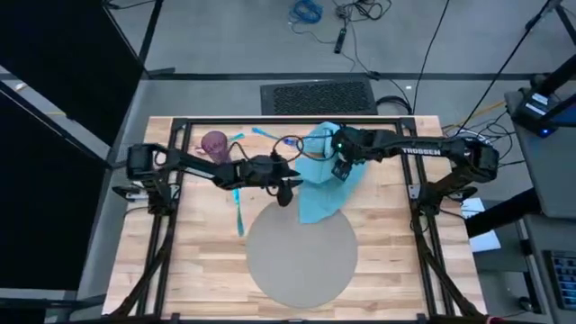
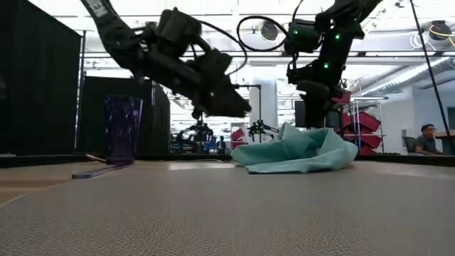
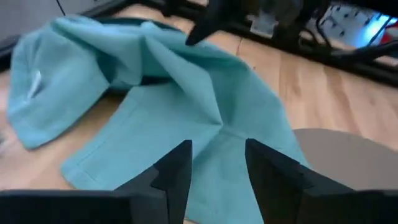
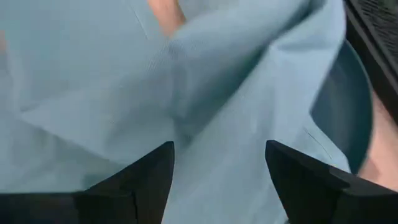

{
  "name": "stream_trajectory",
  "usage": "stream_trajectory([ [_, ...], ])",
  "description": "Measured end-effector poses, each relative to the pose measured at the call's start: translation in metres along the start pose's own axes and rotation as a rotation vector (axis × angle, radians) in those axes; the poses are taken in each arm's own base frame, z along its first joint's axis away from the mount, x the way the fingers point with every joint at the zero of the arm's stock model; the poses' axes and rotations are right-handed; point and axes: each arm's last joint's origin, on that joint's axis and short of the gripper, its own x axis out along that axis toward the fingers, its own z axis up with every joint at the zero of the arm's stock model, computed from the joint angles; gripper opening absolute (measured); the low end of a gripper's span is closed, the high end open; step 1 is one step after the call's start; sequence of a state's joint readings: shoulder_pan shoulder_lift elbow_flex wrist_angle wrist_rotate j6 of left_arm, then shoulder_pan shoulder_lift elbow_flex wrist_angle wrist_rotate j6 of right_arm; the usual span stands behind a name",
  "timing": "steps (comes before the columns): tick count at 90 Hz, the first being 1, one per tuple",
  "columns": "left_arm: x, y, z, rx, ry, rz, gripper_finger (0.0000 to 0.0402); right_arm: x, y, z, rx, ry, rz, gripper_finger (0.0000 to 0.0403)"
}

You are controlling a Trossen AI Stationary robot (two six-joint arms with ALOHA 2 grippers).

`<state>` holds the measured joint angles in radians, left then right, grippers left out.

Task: Set table place
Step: Fold the blue napkin

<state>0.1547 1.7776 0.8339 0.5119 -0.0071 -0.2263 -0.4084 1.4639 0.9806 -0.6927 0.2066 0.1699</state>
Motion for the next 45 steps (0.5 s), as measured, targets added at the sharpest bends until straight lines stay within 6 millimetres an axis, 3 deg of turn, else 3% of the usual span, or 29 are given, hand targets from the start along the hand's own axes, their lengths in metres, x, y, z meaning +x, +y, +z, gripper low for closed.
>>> stream_trajectory([
  [25,0.033,0.011,-0.017,0.061,0.062,0.067,0.0135,0.003,-0.013,0.002,0.017,0.005,-0.016,0.024],
  [45,0.05,0.015,-0.021,0.146,0.13,0.108,0.0135,0.003,-0.012,0.001,0.016,0.012,0.01,0.024],
])
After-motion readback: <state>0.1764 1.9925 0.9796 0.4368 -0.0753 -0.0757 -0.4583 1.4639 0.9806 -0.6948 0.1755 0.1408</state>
